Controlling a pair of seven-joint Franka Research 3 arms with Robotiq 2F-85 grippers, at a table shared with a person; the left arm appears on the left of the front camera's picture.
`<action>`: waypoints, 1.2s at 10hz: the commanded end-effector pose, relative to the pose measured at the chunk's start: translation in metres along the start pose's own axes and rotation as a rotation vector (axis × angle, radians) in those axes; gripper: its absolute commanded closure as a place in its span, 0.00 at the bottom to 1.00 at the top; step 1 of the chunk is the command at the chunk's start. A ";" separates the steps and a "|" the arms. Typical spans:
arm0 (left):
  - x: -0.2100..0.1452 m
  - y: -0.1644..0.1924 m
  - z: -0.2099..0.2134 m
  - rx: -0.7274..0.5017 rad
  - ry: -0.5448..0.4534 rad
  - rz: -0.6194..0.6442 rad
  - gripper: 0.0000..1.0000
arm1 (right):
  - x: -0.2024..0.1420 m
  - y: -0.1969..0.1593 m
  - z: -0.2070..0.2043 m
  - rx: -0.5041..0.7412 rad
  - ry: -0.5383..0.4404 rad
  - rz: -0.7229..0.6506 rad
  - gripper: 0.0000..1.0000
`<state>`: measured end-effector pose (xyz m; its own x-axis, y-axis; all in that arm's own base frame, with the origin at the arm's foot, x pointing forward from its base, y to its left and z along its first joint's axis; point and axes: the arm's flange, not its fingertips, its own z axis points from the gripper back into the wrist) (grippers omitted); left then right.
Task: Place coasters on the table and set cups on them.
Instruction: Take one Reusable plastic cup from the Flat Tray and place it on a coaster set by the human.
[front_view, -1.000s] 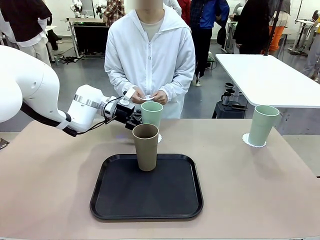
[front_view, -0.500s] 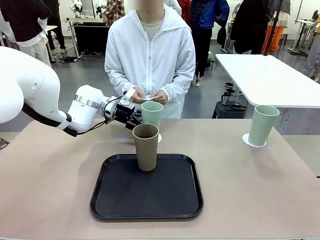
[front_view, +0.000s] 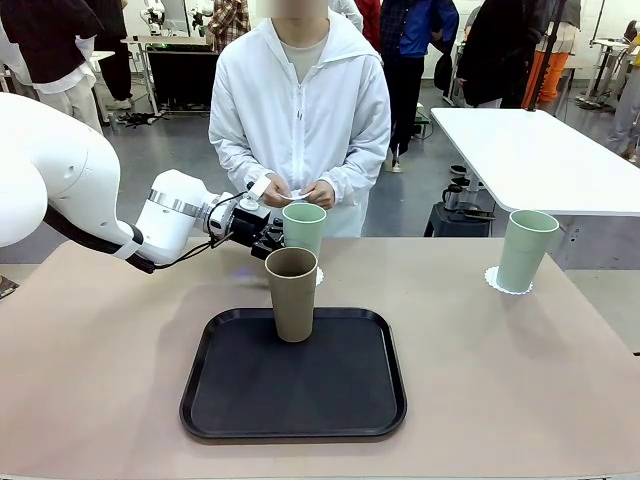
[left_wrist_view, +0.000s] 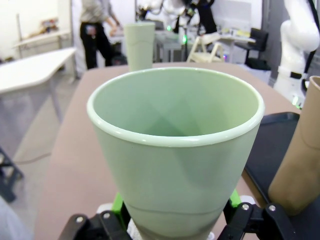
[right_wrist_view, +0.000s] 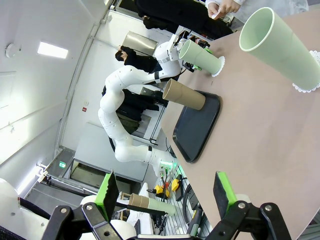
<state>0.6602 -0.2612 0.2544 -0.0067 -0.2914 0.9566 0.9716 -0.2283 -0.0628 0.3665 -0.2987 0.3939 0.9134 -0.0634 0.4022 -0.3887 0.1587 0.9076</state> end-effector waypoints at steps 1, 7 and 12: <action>0.000 -0.001 0.000 0.000 0.001 -0.004 0.15 | -0.001 0.000 -0.001 -0.001 0.000 -0.004 0.00; -0.004 0.001 0.001 -0.035 0.012 -0.020 0.15 | -0.001 0.000 -0.001 -0.001 0.000 -0.004 0.00; -0.012 0.004 0.000 -0.068 0.047 -0.041 0.15 | -0.001 0.000 -0.001 -0.001 0.000 -0.004 0.00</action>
<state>0.6619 -0.2599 0.2547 -0.0330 -0.2986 0.9538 0.9646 -0.2594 -0.0479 0.3665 -0.2987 0.3939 0.9134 -0.0634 0.4022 -0.3887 0.1587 0.9076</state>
